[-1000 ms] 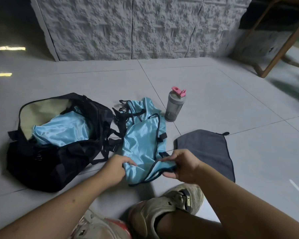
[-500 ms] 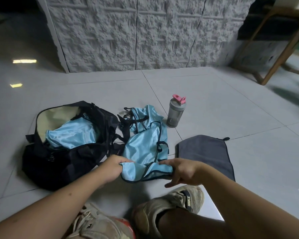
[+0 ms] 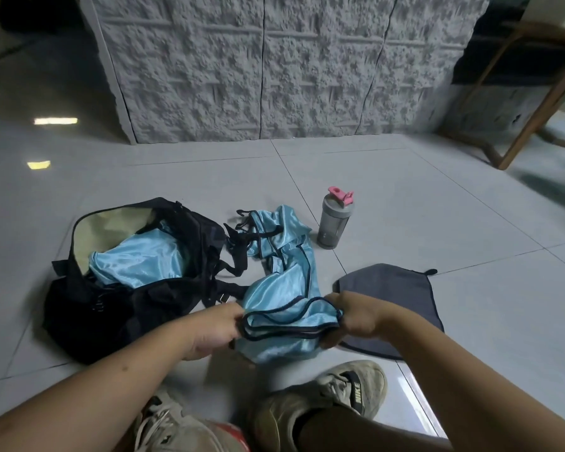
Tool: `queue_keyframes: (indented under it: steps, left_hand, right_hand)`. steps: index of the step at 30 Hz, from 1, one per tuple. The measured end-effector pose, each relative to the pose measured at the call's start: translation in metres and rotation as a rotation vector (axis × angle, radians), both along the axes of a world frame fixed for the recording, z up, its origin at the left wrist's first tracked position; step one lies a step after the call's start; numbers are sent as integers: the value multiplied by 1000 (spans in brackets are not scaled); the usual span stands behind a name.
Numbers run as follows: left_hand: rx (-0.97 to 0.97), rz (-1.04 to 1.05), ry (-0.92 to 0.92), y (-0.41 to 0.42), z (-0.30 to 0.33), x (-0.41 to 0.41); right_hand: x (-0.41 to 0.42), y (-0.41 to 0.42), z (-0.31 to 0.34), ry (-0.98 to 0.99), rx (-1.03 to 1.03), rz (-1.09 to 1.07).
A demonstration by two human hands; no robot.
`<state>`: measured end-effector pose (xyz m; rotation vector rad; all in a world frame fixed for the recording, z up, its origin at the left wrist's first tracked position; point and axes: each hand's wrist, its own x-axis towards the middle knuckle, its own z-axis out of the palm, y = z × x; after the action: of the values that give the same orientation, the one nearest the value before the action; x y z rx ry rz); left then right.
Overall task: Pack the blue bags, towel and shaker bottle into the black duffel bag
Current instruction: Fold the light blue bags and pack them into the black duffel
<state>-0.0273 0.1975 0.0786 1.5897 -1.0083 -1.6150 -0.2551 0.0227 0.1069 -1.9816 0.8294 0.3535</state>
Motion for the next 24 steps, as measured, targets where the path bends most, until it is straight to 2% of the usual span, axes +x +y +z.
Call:
queue_keyframes:
  steps: [4, 6, 8, 10, 11, 20, 22, 24]
  left_hand:
    - [102, -182, 96, -3, -3, 0]
    - [156, -189, 48, -6, -9, 1]
    - [151, -119, -113, -19, -19, 3]
    - [114, -1, -311, -34, -29, 7]
    - [107, 69, -344, -43, -34, 11]
    - [60, 420, -213, -128, -86, 32]
    - [54, 483, -263, -150, -103, 40]
    - [35, 519, -357, -163, -118, 48]
  right_hand:
    - [1, -4, -1, 47, 231, 102]
    - [3, -3, -9, 66, 347, 129]
    - [9, -6, -17, 55, 390, 42]
    - [16, -14, -27, 17, 352, -77]
    - [20, -21, -33, -3, 314, -143]
    - [65, -89, -89, -91, 169, -541]
    - [77, -108, -107, -88, 93, -592]
    - [90, -122, -121, -42, -78, -600]
